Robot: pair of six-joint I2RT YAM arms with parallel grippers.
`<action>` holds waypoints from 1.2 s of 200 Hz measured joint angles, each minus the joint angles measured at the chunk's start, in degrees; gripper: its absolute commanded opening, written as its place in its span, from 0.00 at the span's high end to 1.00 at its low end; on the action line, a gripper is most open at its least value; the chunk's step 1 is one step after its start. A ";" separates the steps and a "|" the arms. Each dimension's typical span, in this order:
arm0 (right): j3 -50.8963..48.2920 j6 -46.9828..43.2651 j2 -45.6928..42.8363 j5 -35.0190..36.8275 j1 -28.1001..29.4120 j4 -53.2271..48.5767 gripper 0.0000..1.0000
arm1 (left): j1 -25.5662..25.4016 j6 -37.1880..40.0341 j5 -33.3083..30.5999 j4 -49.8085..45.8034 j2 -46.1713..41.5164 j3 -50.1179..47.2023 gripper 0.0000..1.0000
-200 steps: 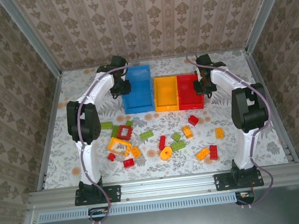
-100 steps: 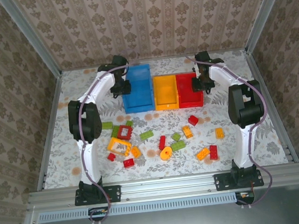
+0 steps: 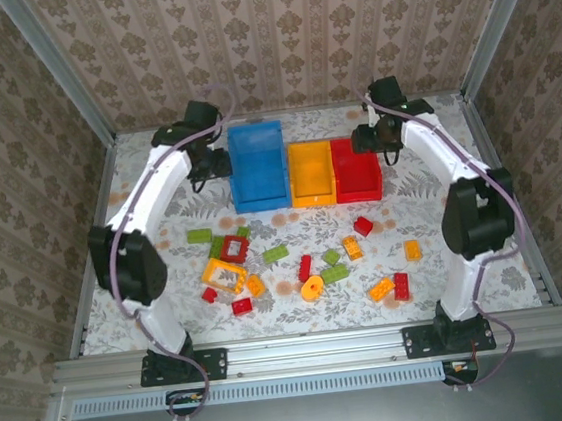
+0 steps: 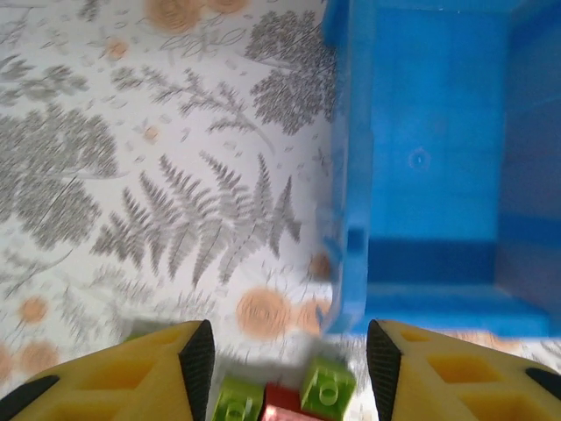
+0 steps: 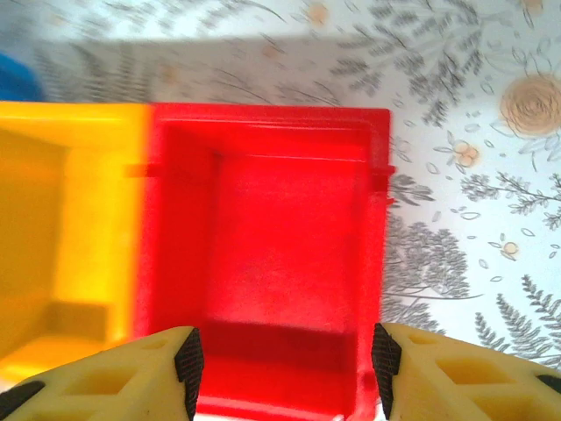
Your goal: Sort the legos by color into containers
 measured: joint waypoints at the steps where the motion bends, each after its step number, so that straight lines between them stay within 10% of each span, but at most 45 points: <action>1: -0.17 0.09 -0.37 -0.04 0.13 0.04 0.43 | 0.00 -0.04 0.00 -0.07 -0.42 -0.26 0.50; 96: -42.62 5.77 -33.07 -14.82 37.88 32.54 0.33 | 0.00 -4.70 2.56 -5.38 -21.73 -37.05 0.50; 240: -45.18 7.06 -31.98 -14.64 39.15 36.04 0.41 | -0.02 0.61 2.14 4.44 -8.24 -42.36 0.79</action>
